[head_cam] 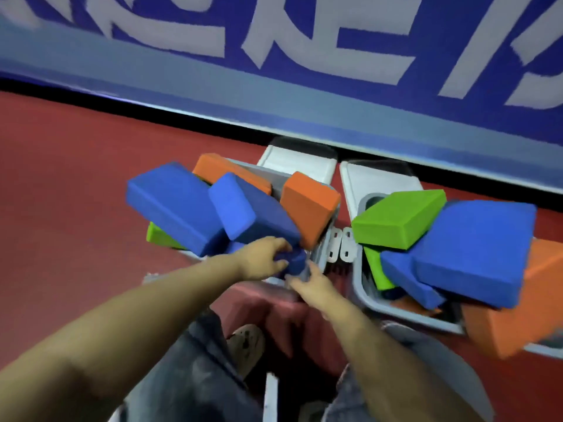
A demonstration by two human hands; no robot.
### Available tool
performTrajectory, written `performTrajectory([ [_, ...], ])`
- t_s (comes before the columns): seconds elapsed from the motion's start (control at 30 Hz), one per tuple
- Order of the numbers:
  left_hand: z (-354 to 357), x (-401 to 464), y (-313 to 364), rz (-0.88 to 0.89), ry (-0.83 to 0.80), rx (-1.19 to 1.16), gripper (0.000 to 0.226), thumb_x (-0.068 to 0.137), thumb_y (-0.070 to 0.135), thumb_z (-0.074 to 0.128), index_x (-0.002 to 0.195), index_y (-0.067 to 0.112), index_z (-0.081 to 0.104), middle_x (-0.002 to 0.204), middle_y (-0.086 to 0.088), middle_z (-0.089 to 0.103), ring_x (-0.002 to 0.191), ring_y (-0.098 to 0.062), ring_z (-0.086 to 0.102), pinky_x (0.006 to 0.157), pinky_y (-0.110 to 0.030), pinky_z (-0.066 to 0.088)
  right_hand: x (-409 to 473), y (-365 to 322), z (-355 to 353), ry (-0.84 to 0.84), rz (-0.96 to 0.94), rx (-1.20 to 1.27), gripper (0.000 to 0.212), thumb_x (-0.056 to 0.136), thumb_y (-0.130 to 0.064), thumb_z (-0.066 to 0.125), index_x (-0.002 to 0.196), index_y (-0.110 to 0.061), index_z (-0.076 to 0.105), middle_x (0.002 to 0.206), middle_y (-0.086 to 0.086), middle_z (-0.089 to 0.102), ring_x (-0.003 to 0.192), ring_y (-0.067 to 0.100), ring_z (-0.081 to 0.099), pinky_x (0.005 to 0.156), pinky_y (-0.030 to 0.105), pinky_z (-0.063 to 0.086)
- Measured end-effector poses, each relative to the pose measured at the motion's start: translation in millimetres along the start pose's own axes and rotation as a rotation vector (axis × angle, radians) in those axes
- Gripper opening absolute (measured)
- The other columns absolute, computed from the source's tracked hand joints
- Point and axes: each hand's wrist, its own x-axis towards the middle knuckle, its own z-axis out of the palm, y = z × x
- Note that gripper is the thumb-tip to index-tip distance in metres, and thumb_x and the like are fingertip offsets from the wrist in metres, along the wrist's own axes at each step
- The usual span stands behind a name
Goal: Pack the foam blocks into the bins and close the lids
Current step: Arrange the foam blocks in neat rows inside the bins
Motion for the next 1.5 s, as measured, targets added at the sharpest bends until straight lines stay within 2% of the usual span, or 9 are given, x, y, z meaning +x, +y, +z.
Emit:
performTrajectory([
  [0.13,-6,-56,-31,-0.125,0.002,-0.006,0.039,0.093,0.025,0.057,0.129,0.01,0.052,0.128,-0.007,0.058,0.112,-0.023,0.057,0.094,-0.028,0.042,-48,-9,16,-0.019,0.083,0.04,0.085,0.082,-0.045,0.067,0.149,-0.028,0.018,0.144,0.0,0.042,0.123,0.023,0.051,0.093,0.037,0.049],
  [0.3,-21,-59,-29,-0.142,-0.013,0.013,0.042,0.096,0.028,0.052,0.134,0.01,0.047,0.13,-0.007,0.055,0.113,-0.025,0.055,0.094,-0.032,0.044,-60,-27,7,0.124,0.088,0.178,0.062,0.089,-0.038,0.061,0.142,-0.02,0.033,0.137,0.006,0.048,0.113,0.026,0.056,0.093,0.042,0.048],
  [0.47,13,-39,-32,-0.1,-0.134,0.074,0.043,0.092,0.029,0.054,0.132,0.013,0.049,0.136,-0.005,0.052,0.121,-0.021,0.051,0.1,-0.03,0.04,-43,-27,20,0.022,0.185,0.338,0.071,0.092,-0.037,0.057,0.149,-0.022,0.017,0.144,0.002,0.042,0.113,0.023,0.056,0.096,0.039,0.045],
  [0.73,58,5,-89,-0.165,-0.144,0.225,0.05,0.088,0.032,0.056,0.133,0.014,0.042,0.13,-0.011,0.04,0.121,-0.033,0.043,0.102,-0.037,0.037,27,7,45,0.056,0.479,0.88,0.064,0.094,-0.062,0.029,0.144,-0.023,0.03,0.147,0.015,0.036,0.13,0.03,0.043,0.102,0.049,0.038],
  [0.93,81,25,-89,-0.03,-0.103,0.239,0.072,0.074,0.039,0.045,0.144,0.023,0.04,0.127,-0.013,0.04,0.118,-0.033,0.044,0.103,-0.038,0.039,50,28,55,0.118,0.508,1.268,0.058,0.091,-0.064,0.035,0.138,-0.031,0.043,0.145,0.011,0.035,0.133,0.03,0.038,0.097,0.044,0.036],
  [1.07,91,25,-96,0.004,-0.108,0.273,0.061,0.086,0.027,0.052,0.145,0.023,0.038,0.144,-0.003,0.039,0.13,-0.026,0.037,0.11,-0.03,0.03,54,40,61,0.152,0.498,1.399,0.052,0.089,-0.062,0.041,0.119,-0.023,0.06,0.146,0.012,0.037,0.136,0.029,0.034,0.111,0.042,0.029],
  [1.3,89,21,-91,-0.068,-0.177,0.168,0.065,0.083,0.032,0.059,0.145,0.025,0.039,0.148,-0.002,0.032,0.138,-0.022,0.029,0.114,-0.029,0.025,49,39,55,0.255,0.506,1.549,0.034,0.09,-0.043,0.051,0.109,-0.017,0.061,0.127,0.009,0.054,0.114,0.025,0.049,0.111,0.038,0.033],
  [1.43,92,7,-87,-0.074,-0.282,0.186,0.068,0.083,0.034,0.06,0.146,0.027,0.036,0.149,-0.002,0.028,0.14,-0.023,0.027,0.115,-0.027,0.024,33,47,54,0.287,0.564,1.553,0.026,0.09,-0.04,0.046,0.087,-0.018,0.06,0.077,0.001,0.061,0.072,0.016,0.058,0.097,0.035,0.042],
  [1.5,91,1,-82,-0.083,-0.342,0.195,0.069,0.083,0.034,0.059,0.147,0.028,0.034,0.15,-0.003,0.027,0.141,-0.023,0.025,0.113,-0.025,0.022,26,51,54,0.301,0.596,1.554,0.035,0.091,-0.049,0.042,0.086,-0.02,0.062,0.078,0.0,0.065,0.073,0.017,0.061,0.092,0.035,0.043],
])
